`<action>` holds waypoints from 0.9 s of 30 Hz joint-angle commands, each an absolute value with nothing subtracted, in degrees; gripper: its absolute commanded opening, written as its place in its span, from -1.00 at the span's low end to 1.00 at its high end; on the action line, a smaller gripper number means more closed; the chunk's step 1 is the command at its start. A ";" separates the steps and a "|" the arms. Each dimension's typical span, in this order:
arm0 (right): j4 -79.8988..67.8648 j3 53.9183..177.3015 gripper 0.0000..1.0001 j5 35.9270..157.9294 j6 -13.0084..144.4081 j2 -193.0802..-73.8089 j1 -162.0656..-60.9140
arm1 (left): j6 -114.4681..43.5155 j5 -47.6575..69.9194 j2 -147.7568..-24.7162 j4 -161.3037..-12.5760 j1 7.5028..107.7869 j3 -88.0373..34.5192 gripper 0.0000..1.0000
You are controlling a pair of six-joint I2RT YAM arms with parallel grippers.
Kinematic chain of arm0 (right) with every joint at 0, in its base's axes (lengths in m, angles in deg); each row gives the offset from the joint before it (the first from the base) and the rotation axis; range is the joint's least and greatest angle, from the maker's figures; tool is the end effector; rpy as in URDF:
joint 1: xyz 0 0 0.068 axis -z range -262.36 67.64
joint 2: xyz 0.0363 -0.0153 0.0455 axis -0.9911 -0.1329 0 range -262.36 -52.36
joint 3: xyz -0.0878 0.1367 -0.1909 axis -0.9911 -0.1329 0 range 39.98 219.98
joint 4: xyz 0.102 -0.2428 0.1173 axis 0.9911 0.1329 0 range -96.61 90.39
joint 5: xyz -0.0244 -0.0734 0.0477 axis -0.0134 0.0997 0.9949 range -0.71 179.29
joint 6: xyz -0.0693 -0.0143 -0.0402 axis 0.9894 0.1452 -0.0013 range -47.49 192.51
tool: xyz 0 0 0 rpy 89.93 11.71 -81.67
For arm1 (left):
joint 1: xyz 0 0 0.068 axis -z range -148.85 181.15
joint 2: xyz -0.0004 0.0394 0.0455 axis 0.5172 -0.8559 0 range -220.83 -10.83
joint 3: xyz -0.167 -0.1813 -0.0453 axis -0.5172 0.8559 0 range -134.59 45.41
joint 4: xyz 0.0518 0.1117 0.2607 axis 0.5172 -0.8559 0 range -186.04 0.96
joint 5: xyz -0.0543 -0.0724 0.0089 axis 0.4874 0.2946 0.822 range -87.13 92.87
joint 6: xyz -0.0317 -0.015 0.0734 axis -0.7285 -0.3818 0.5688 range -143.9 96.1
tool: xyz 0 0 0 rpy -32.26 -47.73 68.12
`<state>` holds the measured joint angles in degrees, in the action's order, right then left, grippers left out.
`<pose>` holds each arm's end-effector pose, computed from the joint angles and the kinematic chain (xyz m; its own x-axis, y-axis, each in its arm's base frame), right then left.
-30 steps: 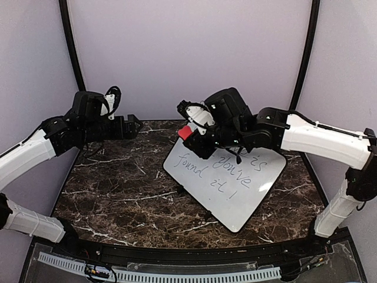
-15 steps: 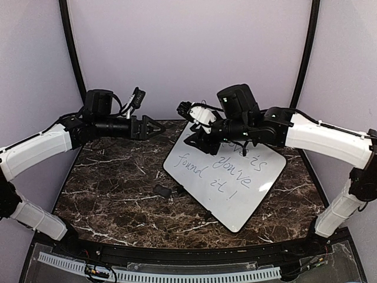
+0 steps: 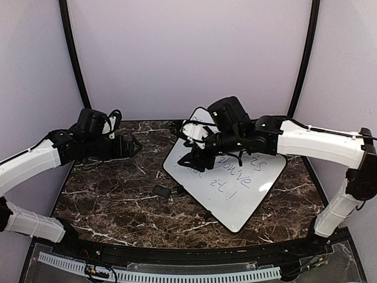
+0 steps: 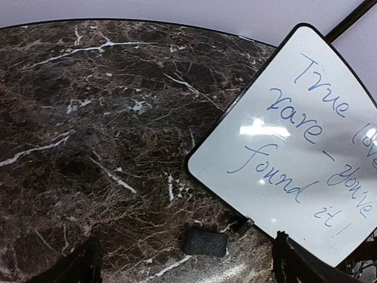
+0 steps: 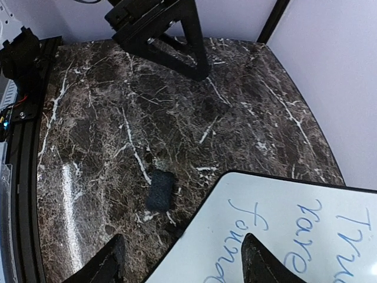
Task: Erase the whiteboard
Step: Pick up the whiteboard eraser from the center of the board.
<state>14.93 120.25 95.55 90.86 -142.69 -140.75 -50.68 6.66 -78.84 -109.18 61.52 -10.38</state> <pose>0.2156 0.3649 0.2904 0.0211 -0.5625 -0.8266 -0.9361 0.2791 -0.2138 0.2839 -0.1717 0.2604 -0.6613 -0.1336 -0.7381 0.2854 0.8652 -0.4123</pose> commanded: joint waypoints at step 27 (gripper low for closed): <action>26.28 149.48 0.20 98.16 83.49 -183.57 -145.66 | -61.57 -9.30 -61.18 -104.27 56.02 3.64 0.98</action>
<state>24.19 146.34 100.69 85.20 -181.31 -145.78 -61.46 -9.75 -62.82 -106.67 56.38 2.34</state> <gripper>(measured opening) 0.610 0.989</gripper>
